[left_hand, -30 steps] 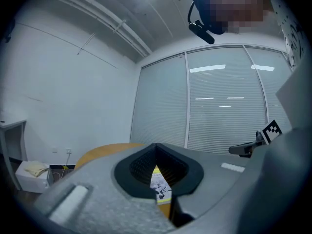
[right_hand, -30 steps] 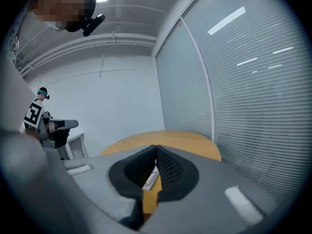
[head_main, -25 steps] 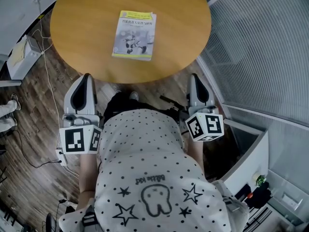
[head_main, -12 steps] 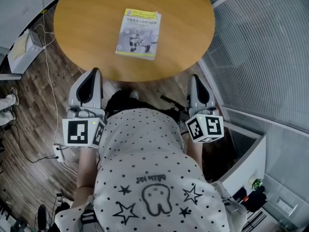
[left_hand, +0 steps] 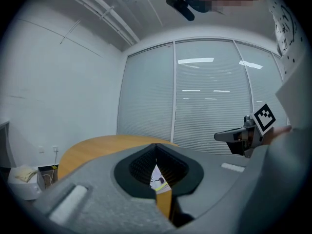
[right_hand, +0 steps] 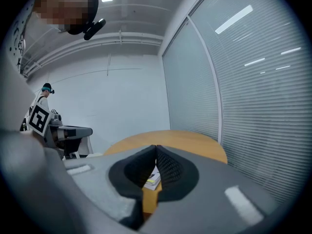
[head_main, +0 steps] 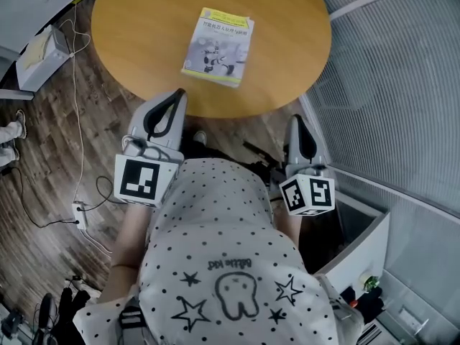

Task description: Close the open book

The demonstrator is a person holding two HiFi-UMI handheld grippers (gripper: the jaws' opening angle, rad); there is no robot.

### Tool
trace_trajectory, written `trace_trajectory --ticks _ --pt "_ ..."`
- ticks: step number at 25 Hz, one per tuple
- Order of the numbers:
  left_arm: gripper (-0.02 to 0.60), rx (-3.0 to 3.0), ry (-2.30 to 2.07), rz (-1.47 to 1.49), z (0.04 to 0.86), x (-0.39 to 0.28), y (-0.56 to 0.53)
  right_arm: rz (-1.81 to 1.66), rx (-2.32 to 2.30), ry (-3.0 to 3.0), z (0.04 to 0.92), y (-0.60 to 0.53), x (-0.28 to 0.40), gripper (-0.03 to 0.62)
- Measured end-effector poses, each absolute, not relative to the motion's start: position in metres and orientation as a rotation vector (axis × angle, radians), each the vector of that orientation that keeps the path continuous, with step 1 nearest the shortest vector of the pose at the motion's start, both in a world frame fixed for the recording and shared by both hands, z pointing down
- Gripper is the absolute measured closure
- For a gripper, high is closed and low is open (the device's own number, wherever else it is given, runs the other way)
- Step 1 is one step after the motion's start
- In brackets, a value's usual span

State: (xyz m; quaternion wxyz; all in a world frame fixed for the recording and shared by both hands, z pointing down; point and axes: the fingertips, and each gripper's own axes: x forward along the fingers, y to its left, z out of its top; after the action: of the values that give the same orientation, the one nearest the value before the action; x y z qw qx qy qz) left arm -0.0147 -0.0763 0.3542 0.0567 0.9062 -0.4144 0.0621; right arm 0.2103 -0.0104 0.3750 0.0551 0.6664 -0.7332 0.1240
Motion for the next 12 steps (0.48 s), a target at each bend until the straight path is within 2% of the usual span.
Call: trace_trajectory --ticks 12 --pt "0.572 2.76 -1.178 0.143 0.355 0.004 -0.076 0.38 2.016 -2.228 0.377 -0.009 0.21 0.589"
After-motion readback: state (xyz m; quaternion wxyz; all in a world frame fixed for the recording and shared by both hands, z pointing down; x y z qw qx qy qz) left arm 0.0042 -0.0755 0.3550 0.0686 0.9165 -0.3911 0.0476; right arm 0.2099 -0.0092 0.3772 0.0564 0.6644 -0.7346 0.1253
